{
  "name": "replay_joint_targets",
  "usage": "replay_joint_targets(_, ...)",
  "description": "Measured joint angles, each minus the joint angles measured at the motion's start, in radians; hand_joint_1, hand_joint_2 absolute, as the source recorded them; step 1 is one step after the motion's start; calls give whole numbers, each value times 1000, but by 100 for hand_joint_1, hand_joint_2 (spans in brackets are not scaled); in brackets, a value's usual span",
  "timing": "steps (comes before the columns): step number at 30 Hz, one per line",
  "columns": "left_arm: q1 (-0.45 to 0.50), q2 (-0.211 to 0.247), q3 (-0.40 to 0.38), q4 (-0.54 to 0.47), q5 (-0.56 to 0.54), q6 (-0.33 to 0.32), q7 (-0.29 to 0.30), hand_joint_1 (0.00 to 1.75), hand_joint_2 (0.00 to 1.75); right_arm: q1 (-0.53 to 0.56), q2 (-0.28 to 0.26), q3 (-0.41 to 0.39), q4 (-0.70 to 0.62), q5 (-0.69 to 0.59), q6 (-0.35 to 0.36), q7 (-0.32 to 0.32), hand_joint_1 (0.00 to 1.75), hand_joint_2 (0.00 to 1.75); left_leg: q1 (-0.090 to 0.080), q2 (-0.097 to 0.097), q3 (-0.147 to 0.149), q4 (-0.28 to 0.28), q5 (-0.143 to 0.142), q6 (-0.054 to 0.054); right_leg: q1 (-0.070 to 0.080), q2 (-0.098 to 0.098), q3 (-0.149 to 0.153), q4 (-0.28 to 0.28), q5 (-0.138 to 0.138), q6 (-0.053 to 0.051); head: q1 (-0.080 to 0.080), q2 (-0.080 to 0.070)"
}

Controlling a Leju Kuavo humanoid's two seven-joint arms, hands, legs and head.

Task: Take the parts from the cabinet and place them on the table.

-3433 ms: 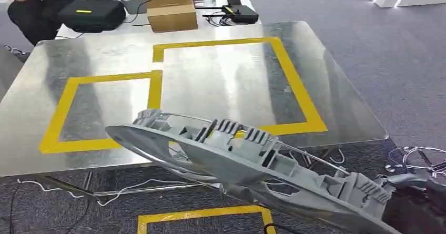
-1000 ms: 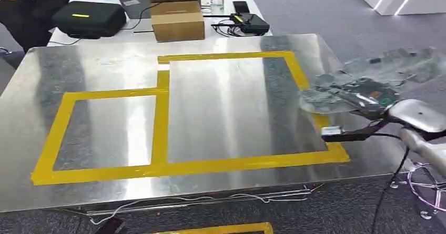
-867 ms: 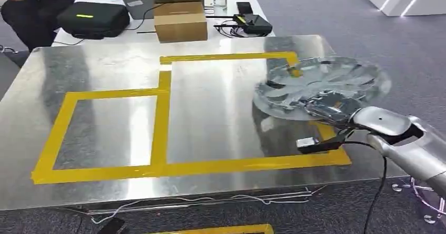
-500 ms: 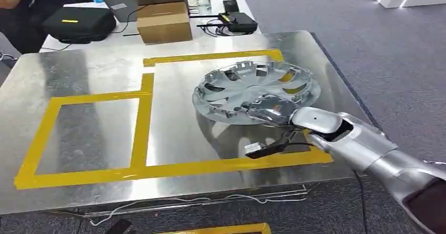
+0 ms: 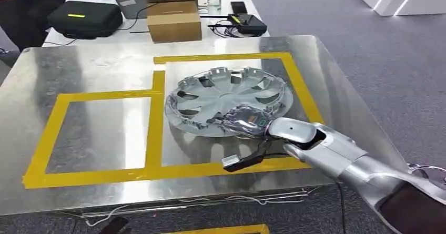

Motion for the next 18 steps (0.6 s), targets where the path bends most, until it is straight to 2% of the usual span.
replay_joint_targets(1,0,0,0,0,0,-3,-1,0,0,11,2,3,7,-2,0,1,175,175,-1,0,1,0,-1,1,0,0,-26,45,-6,0,0,0)
replay_joint_targets(2,1,0,-1,0,0,-5,-2,0,0,19,2,6,14,-3,0,3,175,175,-1,-1,2,0,-1,2,0,0,-25,34,14,-2,1,0)
replay_joint_targets(3,1,0,-2,0,0,-6,-2,0,0,24,3,8,18,-3,0,5,175,175,-1,-3,4,1,-2,2,0,0,0,-25,55,-5,1,0)
replay_joint_targets(5,1,0,-2,0,0,-7,-4,0,0,23,4,8,25,-4,-1,6,175,175,-2,-4,11,1,-5,-4,0,0,92,-217,148,-12,2,0)
replay_joint_targets(6,1,0,-2,0,0,-7,-5,0,0,23,5,8,27,-5,-1,7,175,175,-4,-4,10,1,-8,-8,1,-1,121,-274,146,-13,2,0)
replay_joint_targets(7,0,1,-3,0,0,-7,-6,0,0,23,10,9,29,-5,-1,7,175,175,-8,-4,8,3,-8,-13,3,1,125,-280,150,-18,0,0)
replay_joint_targets(10,1,2,-7,0,0,-11,-15,0,0,28,12,13,38,-6,3,14,175,175,-6,-4,10,-6,-1,-29,7,2,120,-277,151,-32,0,0)
replay_joint_targets(11,1,5,-9,0,0,-14,-18,0,175,28,13,13,41,-8,5,18,0,0,-5,-4,7,-5,-7,-34,-3,1,125,-286,156,-40,0,0)
replay_joint_targets(12,1,3,-12,0,0,-17,-23,0,175,27,13,13,43,-11,6,23,0,0,-7,-2,0,19,-29,-39,-4,0,126,-287,156,-43,-3,0)
replay_joint_targets(13,1,2,-15,0,0,-20,-27,0,175,27,13,13,45,-15,6,26,0,0,-7,-1,-24,75,-65,-44,-4,-1,126,-287,156,-46,-6,0)
replay_joint_targets(15,4,4,-19,0,-7,-23,-32,0,175,31,13,13,54,-22,14,28,0,0,-5,-1,-104,242,-139,-49,-4,-1,126,-287,155,-48,-7,0)
replay_joint_targets(16,6,6,-21,0,-9,-23,-34,0,0,35,12,13,57,-26,15,30,0,0,-5,-1,-132,299,-155,-50,-4,-1,126,-287,155,-48,-8,0)
replay_joint_targets(17,10,7,-25,0,-9,-22,-41,0,0,37,12,12,61,-29,19,34,0,0,-5,-1,-138,308,-145,-51,-5,-1,126,-287,155,-47,-7,0)
replay_joint_targets(18,11,8,-26,0,-9,-21,-48,0,0,38,12,11,66,-33,24,37,0,0,-5,-1,-121,270,-110,-51,-6,-1,127,-287,154,-46,-9,0)
